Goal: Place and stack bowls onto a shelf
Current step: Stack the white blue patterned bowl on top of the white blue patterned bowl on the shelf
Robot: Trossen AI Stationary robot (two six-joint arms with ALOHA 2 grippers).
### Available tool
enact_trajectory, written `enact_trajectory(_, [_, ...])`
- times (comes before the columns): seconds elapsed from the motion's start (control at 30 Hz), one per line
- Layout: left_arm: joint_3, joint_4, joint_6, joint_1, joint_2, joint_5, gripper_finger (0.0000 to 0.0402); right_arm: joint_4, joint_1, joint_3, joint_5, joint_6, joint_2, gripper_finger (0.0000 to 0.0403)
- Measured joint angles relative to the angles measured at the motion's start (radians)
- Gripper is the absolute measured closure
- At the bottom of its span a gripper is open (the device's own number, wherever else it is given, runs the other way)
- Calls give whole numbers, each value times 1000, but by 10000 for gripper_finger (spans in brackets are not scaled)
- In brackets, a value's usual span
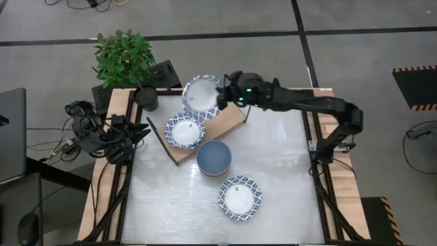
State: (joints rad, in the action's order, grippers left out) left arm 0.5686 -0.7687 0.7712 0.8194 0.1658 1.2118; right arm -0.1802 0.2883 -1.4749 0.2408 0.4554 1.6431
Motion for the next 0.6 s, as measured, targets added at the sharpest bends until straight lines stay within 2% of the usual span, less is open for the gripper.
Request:
enact_trajectory(0.3, [0, -5, 1, 0, 0, 1, 251, 253, 36, 0, -242, 144, 246, 383])
enact_trajectory(0.6, [0, -5, 6, 0, 0, 7, 251, 222, 32, -79, -396, 176, 376, 383])
